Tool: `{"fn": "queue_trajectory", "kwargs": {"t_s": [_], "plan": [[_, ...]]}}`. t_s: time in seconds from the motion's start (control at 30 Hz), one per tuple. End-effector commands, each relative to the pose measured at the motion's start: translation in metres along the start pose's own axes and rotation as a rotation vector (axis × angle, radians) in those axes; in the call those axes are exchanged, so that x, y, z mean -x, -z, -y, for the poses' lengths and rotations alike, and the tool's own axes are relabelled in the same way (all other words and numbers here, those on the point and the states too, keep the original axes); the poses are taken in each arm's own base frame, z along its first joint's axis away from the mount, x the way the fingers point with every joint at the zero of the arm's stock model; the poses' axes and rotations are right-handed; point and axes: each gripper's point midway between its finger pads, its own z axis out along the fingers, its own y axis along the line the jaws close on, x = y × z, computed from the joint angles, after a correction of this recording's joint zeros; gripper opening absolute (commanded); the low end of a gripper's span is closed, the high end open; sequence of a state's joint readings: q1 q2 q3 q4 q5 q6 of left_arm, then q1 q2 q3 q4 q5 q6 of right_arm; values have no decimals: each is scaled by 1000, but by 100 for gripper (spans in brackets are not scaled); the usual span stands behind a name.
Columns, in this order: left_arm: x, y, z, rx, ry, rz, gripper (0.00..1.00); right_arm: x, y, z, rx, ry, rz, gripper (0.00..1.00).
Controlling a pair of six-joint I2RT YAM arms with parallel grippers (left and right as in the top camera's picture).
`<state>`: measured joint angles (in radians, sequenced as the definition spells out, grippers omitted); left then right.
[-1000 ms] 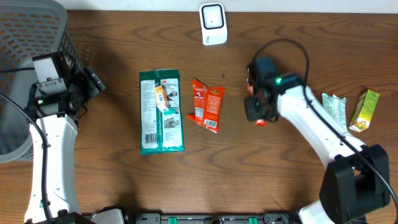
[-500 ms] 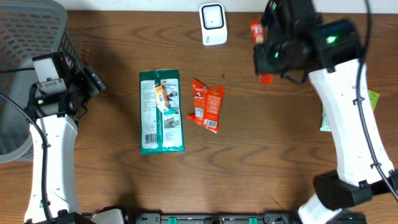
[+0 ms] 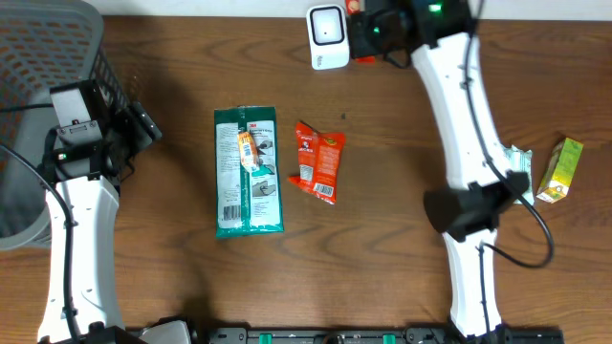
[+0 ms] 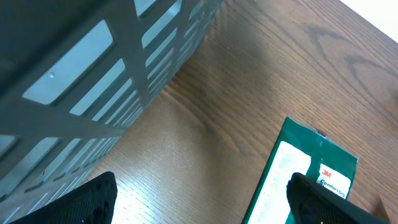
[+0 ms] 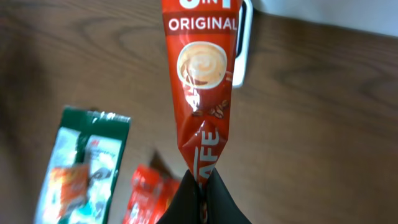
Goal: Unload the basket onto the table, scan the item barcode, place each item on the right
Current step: 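Carry the Nescafé stick up to the white scanner, then hold the red Nescafé stick in front of the scanner window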
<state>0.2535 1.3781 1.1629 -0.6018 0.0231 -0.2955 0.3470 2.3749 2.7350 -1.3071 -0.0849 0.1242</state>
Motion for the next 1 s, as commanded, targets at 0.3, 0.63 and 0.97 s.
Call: {"fn": "queue_trajectory", "kwargs": {"t_s": [0.3,0.63,0.97], "plan": [[10,8,-2,6,13,35,88,-2,-123,21,-35,16,15,1],[10,8,-2,6,13,35,88,-6,-168,33,-76,17,38,1],[10,8,-2,6,13,35,88,-10,-182,35,-78,9,38,1]]}}
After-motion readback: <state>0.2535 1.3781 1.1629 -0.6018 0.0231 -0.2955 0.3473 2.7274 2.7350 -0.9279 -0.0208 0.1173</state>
